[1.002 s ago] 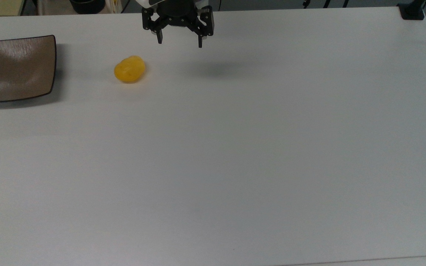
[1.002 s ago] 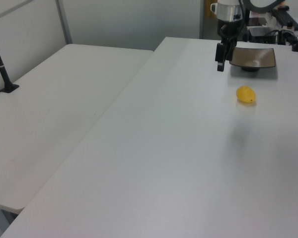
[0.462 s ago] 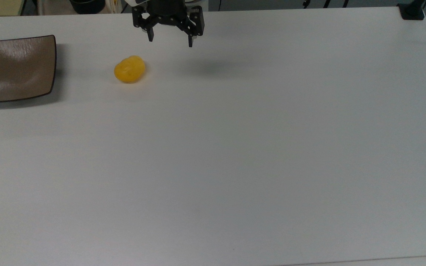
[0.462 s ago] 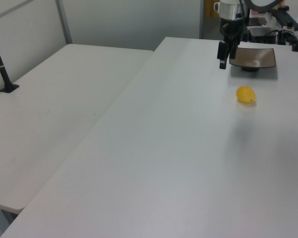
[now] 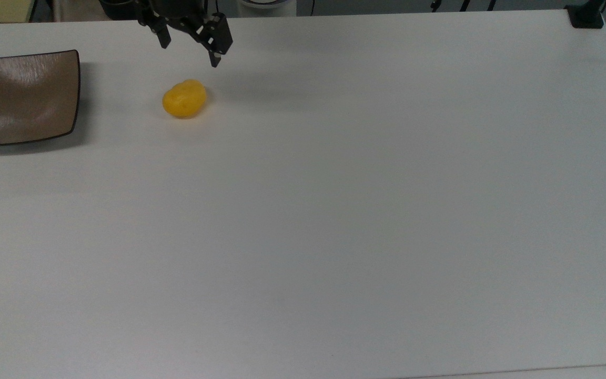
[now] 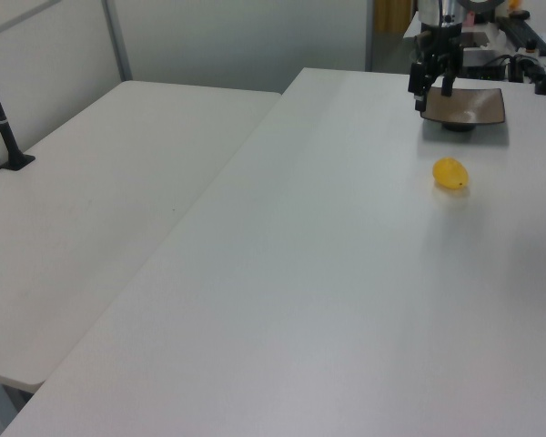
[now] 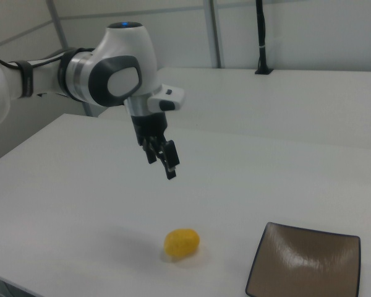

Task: Put potatoes on a ceramic plate
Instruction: 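Move the open gripper over the yellow potato and lower onto it, then close the gripper around the yellow potato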

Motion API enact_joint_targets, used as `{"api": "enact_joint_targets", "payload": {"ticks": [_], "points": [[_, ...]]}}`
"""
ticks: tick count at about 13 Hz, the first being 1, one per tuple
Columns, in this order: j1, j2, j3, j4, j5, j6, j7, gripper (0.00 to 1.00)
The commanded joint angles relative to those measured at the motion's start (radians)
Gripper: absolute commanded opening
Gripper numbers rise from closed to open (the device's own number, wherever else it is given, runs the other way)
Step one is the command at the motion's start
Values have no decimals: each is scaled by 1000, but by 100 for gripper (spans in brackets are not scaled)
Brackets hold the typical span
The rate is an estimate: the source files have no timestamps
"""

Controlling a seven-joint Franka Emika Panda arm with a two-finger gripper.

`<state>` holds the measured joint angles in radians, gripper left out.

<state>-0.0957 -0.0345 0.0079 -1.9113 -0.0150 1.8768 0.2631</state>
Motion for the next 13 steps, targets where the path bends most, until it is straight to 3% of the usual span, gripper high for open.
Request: {"api": "enact_joint_targets", "payload": {"ticks": [1, 4, 8, 13], "points": [[-59, -27, -5, -63, -28, 45, 31, 100], [-123, -21, -5, -93, -28, 68, 95, 100], [-124, -15, -2, -244, -28, 212, 191, 100], [-125, 120, -2, -261, -23, 298, 208, 100]]}}
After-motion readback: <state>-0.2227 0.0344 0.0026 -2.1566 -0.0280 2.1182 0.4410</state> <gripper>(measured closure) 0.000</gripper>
